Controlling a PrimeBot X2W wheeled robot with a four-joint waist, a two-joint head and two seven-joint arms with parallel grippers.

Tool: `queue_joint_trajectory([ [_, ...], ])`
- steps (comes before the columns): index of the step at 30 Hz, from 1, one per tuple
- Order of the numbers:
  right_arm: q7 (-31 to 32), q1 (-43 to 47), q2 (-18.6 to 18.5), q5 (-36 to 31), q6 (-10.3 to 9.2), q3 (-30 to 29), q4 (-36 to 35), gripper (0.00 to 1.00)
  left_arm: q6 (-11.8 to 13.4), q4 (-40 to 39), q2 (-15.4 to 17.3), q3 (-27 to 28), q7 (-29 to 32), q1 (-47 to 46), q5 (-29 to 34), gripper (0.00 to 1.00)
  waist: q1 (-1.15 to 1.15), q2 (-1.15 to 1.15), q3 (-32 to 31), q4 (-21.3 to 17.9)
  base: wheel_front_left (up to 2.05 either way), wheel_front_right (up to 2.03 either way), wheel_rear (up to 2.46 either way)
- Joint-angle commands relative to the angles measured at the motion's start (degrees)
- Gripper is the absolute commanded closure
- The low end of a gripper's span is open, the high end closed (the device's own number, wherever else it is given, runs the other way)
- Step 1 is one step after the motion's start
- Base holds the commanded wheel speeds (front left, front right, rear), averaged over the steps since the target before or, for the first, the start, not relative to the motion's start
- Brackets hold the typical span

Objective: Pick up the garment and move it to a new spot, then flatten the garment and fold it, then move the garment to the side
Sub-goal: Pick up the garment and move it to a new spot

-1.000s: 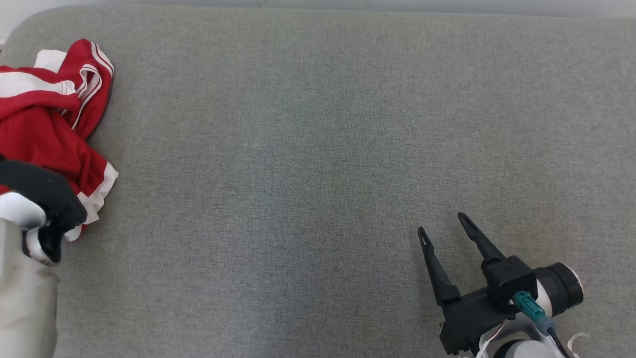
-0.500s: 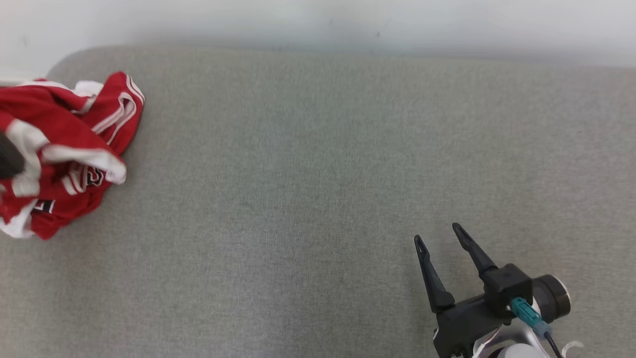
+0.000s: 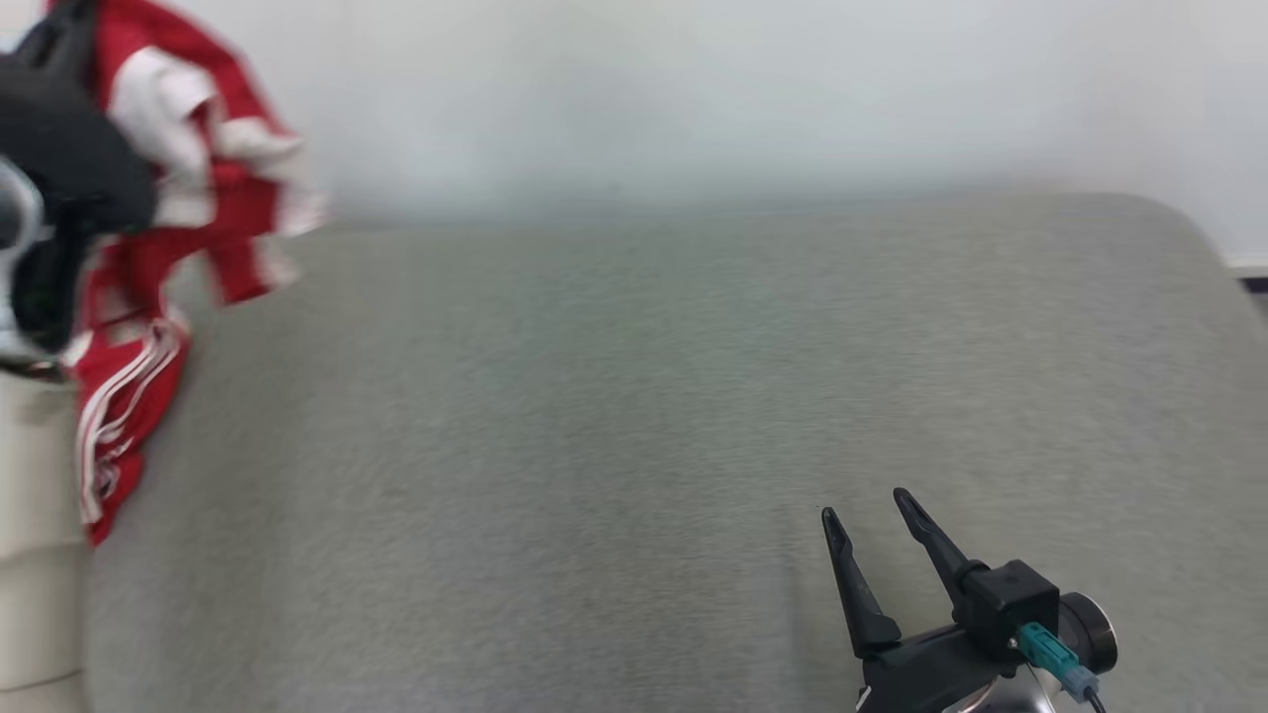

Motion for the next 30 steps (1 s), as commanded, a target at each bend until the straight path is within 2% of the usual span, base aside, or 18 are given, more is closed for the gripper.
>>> queue_joint_trajectory([
  [1,-0.2,0.7,0.0,0.4,-0.14,0.0,0.0,0.00,0.0,-0.8,-1.0,-0.3,-0.7,-0.3,-0.3,1.00,0.01,0.01,-3.1,-6.5,0.00,0.00,0.00],
  [7,0.6,0.0,0.0,-0.8,-0.14,-0.4,-0.3,0.00,-0.9,-3.2,-7.7,-2.9,-3.0,3.9,-3.1,1.00,0.01,0.01,-2.5,-13.6,0.00,0.00,0.00],
  [11,1.1,-0.6,0.0,-1.3,-0.14,-0.3,-1.1,0.00,-1.0,-2.1,-10.2,-5.1,-4.1,7.6,-3.0,1.00,0.01,0.01,-1.3,-18.0,0.00,0.00,0.00],
  [15,1.1,-0.9,0.0,-0.9,-0.14,0.3,-1.4,0.00,-0.3,1.6,-10.5,-6.0,-5.2,10.9,-2.2,1.00,0.01,0.01,0.3,-21.7,0.00,0.00,0.00],
  [18,1.1,-0.9,0.0,-0.7,-0.14,0.4,-1.5,0.00,0.6,5.6,-9.3,-6.6,-6.6,13.1,-0.7,1.00,0.01,0.01,1.4,-24.0,0.00,0.00,0.00],
  [23,0.7,-0.9,0.0,-0.4,-0.14,0.1,-1.5,0.00,1.2,12.7,-8.8,-5.8,-9.3,15.8,-0.8,0.99,0.01,0.01,3.0,-25.2,0.00,0.00,0.00],
  [24,0.7,-0.9,0.0,-0.4,-0.14,0.0,-1.5,0.00,0.9,13.9,-8.9,-6.1,-10.1,16.4,-0.7,0.09,0.01,0.01,3.2,-25.1,0.00,0.00,0.00],
  [25,0.7,-0.8,0.0,-0.4,-0.14,-0.2,-1.5,0.00,1.0,15.1,-9.3,-6.0,-11.1,16.8,-0.9,0.00,0.01,0.01,3.3,-24.8,0.00,0.00,0.00],
  [30,0.5,-1.2,0.0,-0.5,-0.14,-1.3,-1.7,0.00,-0.7,18.9,-10.7,-7.6,-15.8,18.3,-0.4,0.00,0.01,0.01,3.1,-21.9,0.00,0.00,0.00],
])
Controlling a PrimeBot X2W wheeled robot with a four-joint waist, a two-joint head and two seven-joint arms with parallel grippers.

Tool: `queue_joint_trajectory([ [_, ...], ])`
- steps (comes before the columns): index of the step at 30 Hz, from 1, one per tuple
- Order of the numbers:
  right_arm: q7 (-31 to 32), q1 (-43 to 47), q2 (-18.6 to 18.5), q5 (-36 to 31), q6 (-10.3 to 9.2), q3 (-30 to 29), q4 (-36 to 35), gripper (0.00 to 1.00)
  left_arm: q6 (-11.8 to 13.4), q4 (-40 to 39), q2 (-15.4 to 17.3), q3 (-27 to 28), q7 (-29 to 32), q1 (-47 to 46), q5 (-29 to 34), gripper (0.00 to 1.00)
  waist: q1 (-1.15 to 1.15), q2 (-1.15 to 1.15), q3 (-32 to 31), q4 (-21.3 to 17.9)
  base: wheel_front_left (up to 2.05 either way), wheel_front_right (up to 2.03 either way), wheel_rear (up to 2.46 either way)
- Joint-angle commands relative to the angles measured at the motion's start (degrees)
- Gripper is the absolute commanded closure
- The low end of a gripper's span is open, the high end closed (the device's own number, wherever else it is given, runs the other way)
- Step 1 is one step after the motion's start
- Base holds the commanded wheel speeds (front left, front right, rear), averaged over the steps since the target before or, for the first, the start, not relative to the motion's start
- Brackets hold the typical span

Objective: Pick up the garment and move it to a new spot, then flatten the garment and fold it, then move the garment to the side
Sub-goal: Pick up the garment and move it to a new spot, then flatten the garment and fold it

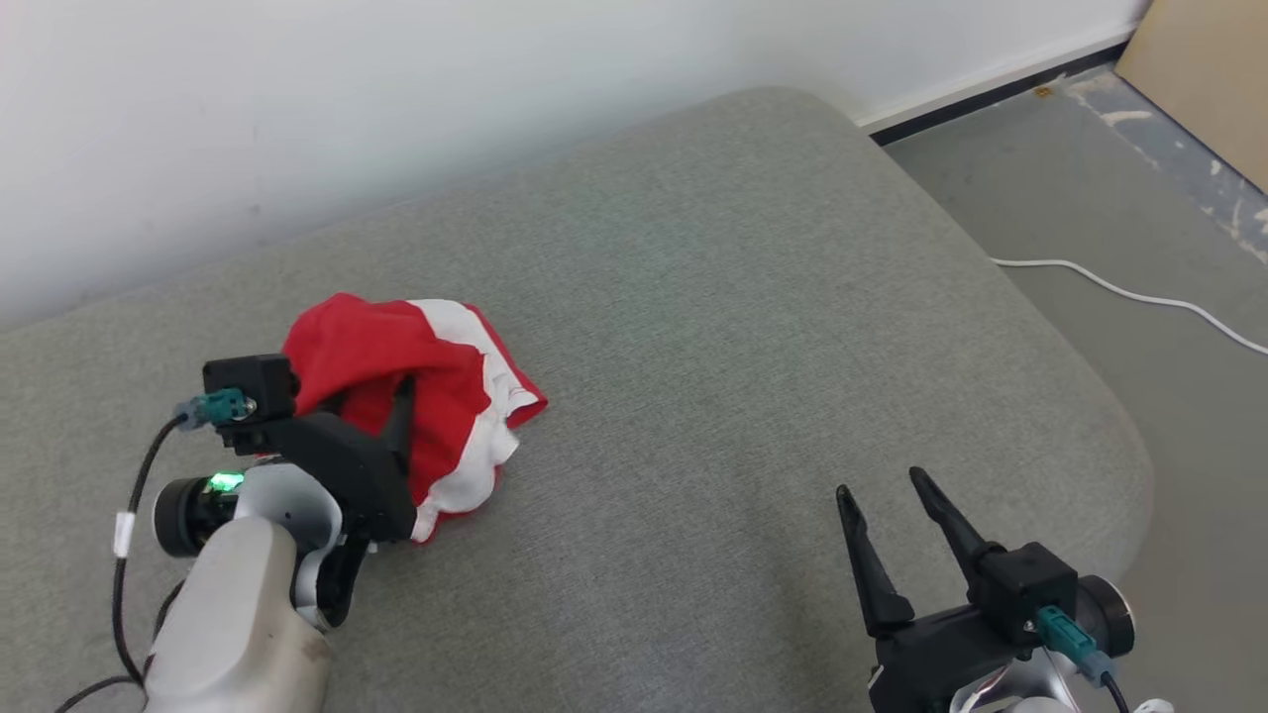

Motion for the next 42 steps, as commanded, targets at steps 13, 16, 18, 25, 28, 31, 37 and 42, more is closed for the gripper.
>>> queue_joint_trajectory([
  [13,0.4,1.7,0.0,-2.8,-0.14,-8.3,-1.3,0.00,-0.1,-9.7,-2.3,1.5,-21.8,11.2,0.3,0.00,-0.01,-0.01,-4.9,13.2,0.00,0.00,0.00],
  [16,0.4,2.0,0.0,-3.1,-0.14,-9.4,-1.7,0.00,1.0,-14.3,-2.4,2.6,-22.5,16.0,1.5,0.00,-0.01,-0.01,-5.7,14.8,0.00,0.00,0.00],
  [18,0.4,2.3,0.0,-3.2,-0.14,-9.8,-1.8,0.00,1.6,-18.3,-2.3,3.0,-22.6,19.0,3.4,0.00,-0.01,-0.01,-6.1,15.7,0.00,0.00,0.00],
  [25,0.3,2.5,0.0,-3.8,-0.14,-9.2,-0.6,0.00,3.1,-28.8,-3.5,6.3,-22.5,30.0,8.6,0.00,-0.01,-0.01,-7.0,17.6,0.00,0.00,0.00],
  [28,0.5,2.5,0.0,-3.9,-0.14,-8.2,0.2,0.00,3.4,-30.2,-3.6,7.5,-22.5,33.7,10.1,0.00,-0.01,-0.01,-7.3,18.0,0.00,0.00,0.00],
  [31,0.5,2.5,0.0,-4.2,-0.14,-7.9,0.7,0.00,3.4,-31.1,-3.5,8.8,-22.5,36.2,11.2,0.00,-0.01,-0.01,-7.5,18.2,0.00,0.00,0.00],
  [37,0.2,2.7,0.0,-4.1,-0.14,-7.9,1.4,0.00,3.6,-32.1,-4.0,11.1,-22.6,38.9,11.9,0.00,-0.01,-0.01,-7.6,18.6,0.00,0.00,0.00],
  [42,0.2,2.9,0.0,-3.9,-0.14,-7.9,1.8,0.00,3.3,-32.2,-4.2,11.6,-22.6,39.6,12.3,0.00,-0.01,-0.01,-7.6,18.9,0.00,0.00,0.00],
])
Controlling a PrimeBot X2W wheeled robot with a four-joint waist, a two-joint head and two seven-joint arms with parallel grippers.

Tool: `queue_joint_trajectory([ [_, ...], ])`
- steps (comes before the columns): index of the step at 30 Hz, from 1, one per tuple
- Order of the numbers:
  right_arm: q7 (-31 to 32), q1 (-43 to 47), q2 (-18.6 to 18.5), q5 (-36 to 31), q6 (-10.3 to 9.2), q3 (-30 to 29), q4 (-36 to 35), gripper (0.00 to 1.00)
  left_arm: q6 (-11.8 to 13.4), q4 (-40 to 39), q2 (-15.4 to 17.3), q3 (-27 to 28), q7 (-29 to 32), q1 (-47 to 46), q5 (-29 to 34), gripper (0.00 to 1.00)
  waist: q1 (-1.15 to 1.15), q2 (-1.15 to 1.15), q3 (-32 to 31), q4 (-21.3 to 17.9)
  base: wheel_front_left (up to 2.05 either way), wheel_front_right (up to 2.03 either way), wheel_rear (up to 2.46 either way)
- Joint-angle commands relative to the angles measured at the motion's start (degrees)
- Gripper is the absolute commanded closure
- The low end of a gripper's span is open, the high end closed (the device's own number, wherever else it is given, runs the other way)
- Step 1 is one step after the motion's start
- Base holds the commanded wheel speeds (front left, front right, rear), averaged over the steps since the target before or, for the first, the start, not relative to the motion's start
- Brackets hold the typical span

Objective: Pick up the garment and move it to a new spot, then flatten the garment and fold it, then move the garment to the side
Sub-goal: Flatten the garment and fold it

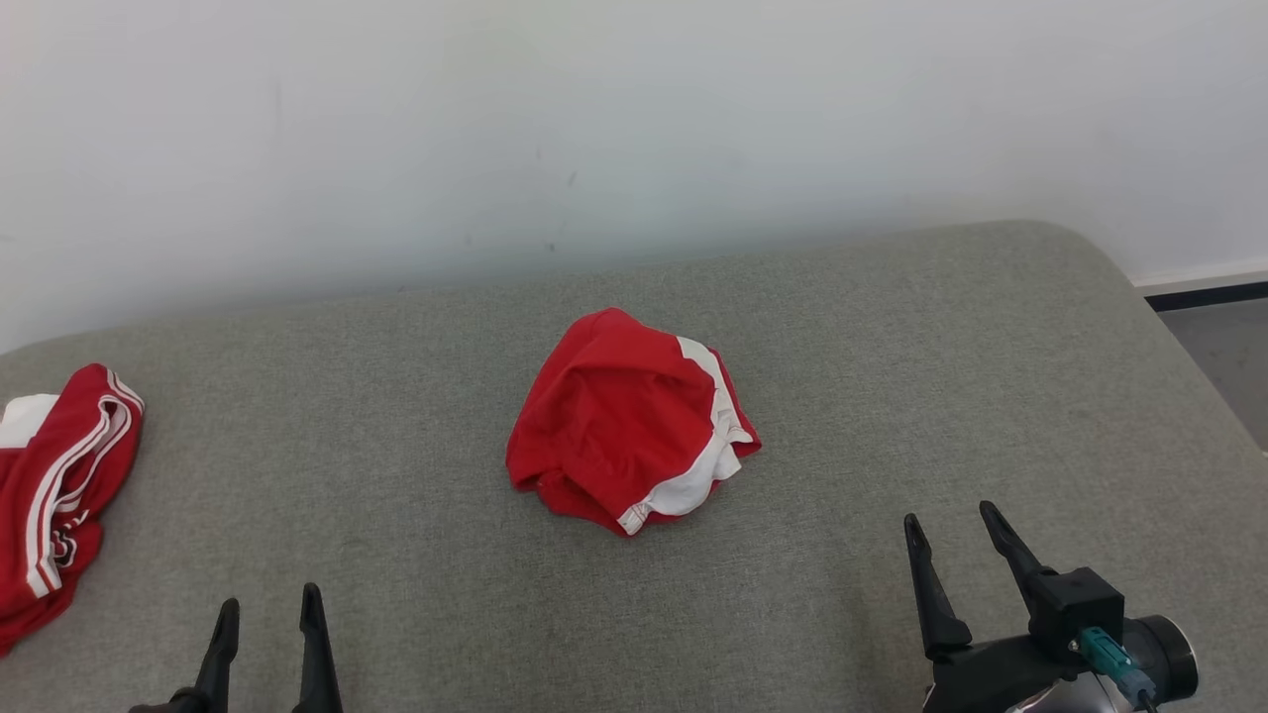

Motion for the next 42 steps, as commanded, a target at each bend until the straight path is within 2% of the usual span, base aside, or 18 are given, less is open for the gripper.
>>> queue_joint_trajectory([
  [1,-0.3,0.4,0.0,0.3,-0.14,-0.1,0.2,0.00,-0.1,-0.1,-0.1,0.2,0.0,0.8,0.7,0.00,0.00,0.00,0.0,0.1,0.00,0.00,0.00],
  [14,-0.7,-0.2,0.0,1.0,-0.14,0.5,1.0,0.00,-0.2,0.6,-0.5,0.0,0.0,-0.7,1.3,0.00,0.00,0.00,-0.5,0.3,0.00,0.00,0.00],
  [20,-0.7,-0.6,0.0,1.2,-0.14,1.6,1.3,0.00,-1.1,2.2,-0.6,-1.8,0.0,-3.1,0.6,0.00,0.00,0.00,-0.2,-0.7,0.00,0.00,0.00],
  [26,-0.7,-1.0,0.0,1.9,-0.14,2.7,1.1,0.00,-4.1,10.4,-0.6,-7.0,5.2,-9.6,-4.8,0.00,0.00,0.00,0.9,-3.3,0.00,0.00,0.00],
  [29,-0.7,-1.7,0.0,2.2,-0.14,4.0,1.5,0.00,-4.4,15.0,-0.6,-10.1,6.9,-13.2,-7.1,0.00,0.00,0.00,1.9,-5.8,0.00,0.00,0.00],
  [37,-2.1,-4.4,0.0,4.0,-0.14,6.9,3.0,0.00,-3.8,26.3,-0.6,-18.4,9.2,-21.4,-14.7,0.00,0.00,0.00,5.1,-12.0,0.00,0.00,0.00],
  [42,-3.2,-6.0,0.0,5.3,-0.14,8.2,4.0,0.00,-2.5,31.7,-0.5,-20.7,8.0,-25.8,-17.7,0.00,0.00,0.00,7.3,-14.3,0.00,0.00,0.00],
])
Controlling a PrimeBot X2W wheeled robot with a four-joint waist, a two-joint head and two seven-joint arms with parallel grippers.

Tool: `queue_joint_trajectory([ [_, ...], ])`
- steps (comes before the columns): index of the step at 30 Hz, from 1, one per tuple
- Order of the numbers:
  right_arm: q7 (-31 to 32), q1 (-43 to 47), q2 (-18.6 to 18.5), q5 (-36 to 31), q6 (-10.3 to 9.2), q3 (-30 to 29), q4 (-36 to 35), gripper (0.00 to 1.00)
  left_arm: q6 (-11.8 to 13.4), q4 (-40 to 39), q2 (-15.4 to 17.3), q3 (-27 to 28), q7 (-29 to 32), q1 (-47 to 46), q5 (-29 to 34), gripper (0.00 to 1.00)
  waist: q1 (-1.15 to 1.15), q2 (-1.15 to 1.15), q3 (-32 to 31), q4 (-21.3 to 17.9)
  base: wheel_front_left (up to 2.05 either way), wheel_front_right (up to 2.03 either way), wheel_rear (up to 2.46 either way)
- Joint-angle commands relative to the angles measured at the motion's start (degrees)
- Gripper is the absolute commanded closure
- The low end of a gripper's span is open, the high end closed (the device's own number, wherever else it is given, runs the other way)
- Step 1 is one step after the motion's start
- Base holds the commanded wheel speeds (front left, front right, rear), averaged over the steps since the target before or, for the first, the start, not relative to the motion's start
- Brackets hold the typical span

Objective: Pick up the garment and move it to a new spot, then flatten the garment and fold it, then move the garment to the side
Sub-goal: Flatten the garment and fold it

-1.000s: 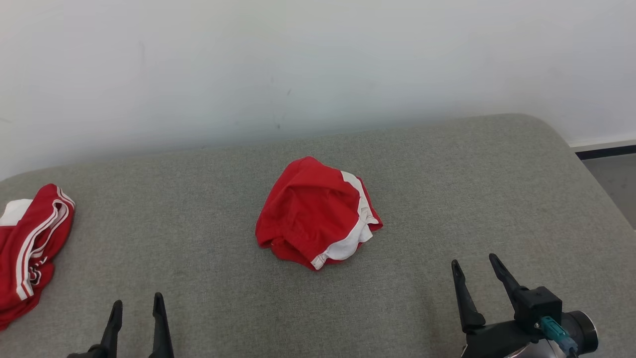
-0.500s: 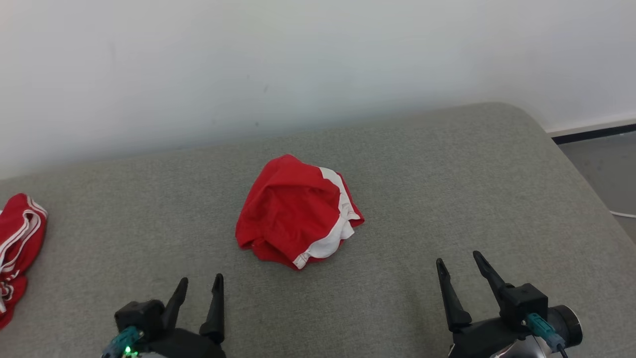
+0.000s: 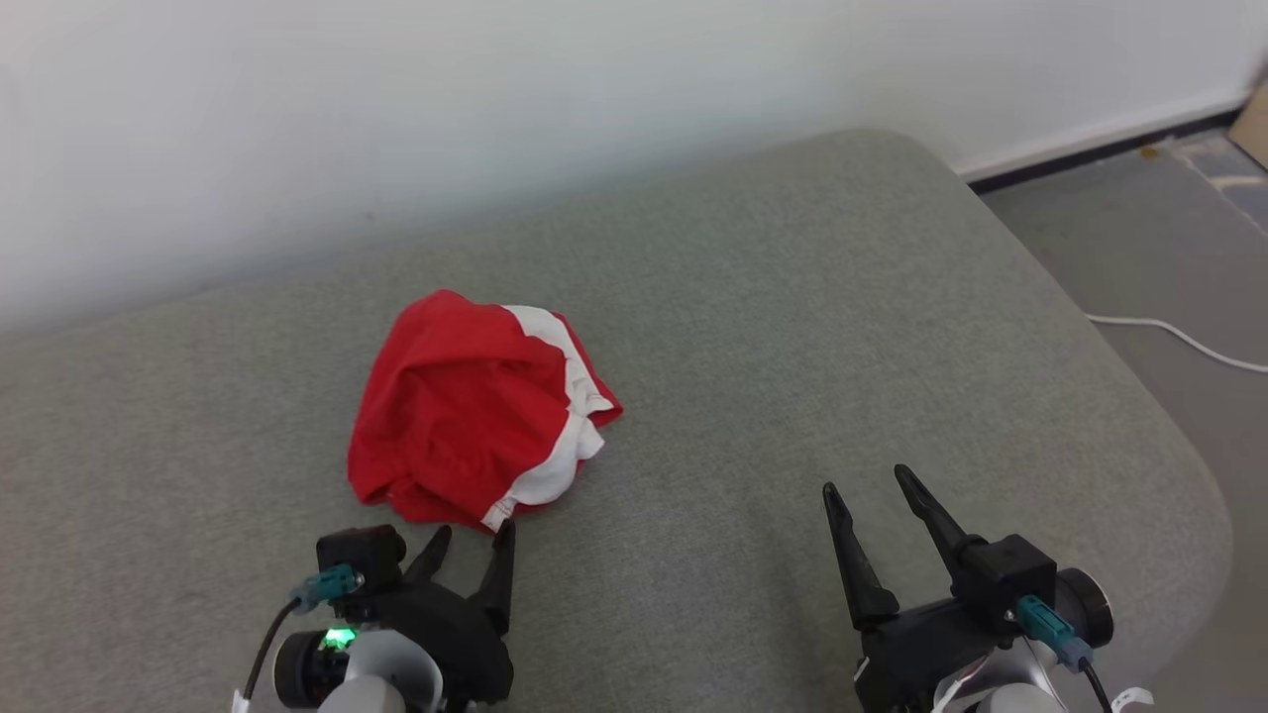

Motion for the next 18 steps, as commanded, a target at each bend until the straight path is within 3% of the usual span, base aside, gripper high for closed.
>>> queue_joint_trajectory([
  [1,-0.5,-0.7,0.0,0.6,-0.14,0.1,0.3,0.00,0.1,1.1,0.2,-0.2,-0.3,-1.4,-0.8,0.00,-0.01,-0.01,2.6,-2.6,0.00,0.00,0.00],
  [7,-1.3,-1.6,0.0,0.7,-0.14,0.1,1.5,0.00,0.8,5.6,0.2,-0.8,-3.6,-5.3,-2.8,0.00,-0.01,-0.01,3.4,-3.4,0.00,0.00,0.00],
  [8,-1.5,-1.6,0.0,0.7,-0.14,0.0,1.7,0.00,0.9,6.0,0.2,-0.6,-4.5,-5.7,-3.0,0.06,-0.01,-0.01,3.4,-3.4,0.00,0.00,0.00],
  [9,-1.5,-1.6,0.0,0.6,-0.14,-0.1,1.9,0.00,0.9,6.3,0.2,-0.6,-5.2,-5.9,-3.2,0.39,-0.01,-0.01,3.3,-3.3,0.00,0.00,0.00],
  [10,-1.6,-1.6,0.0,0.6,-0.14,-0.2,2.1,0.00,0.7,6.6,0.2,-0.5,-5.7,-6.1,-3.5,0.59,-0.01,-0.01,3.2,-3.2,0.00,0.00,0.00],
  [11,-1.6,-1.6,0.0,0.6,-0.14,-0.2,2.1,0.00,0.7,6.6,0.2,-0.5,-5.7,-6.1,-3.5,0.59,-0.01,-0.01,3.2,-3.2,0.00,0.00,0.00],
  [12,-1.7,-1.6,0.0,0.5,-0.14,-0.3,2.2,0.00,0.6,6.8,0.2,-0.4,-6.3,-6.1,-3.7,0.90,-0.01,-0.01,3.1,-3.1,0.00,0.00,0.00],
  [13,-1.6,-1.5,0.0,0.5,-0.14,-0.3,2.3,0.00,0.4,6.7,0.2,-0.4,-6.7,-6.1,-3.8,1.00,-0.01,-0.01,2.9,-3.0,0.00,0.00,0.00],
  [18,-1.7,-1.6,0.0,0.4,-0.14,-0.2,2.8,0.00,0.0,4.3,0.2,0.6,-8.1,-5.9,-4.1,1.00,-0.01,-0.01,1.8,-2.4,0.00,0.00,0.00],
])
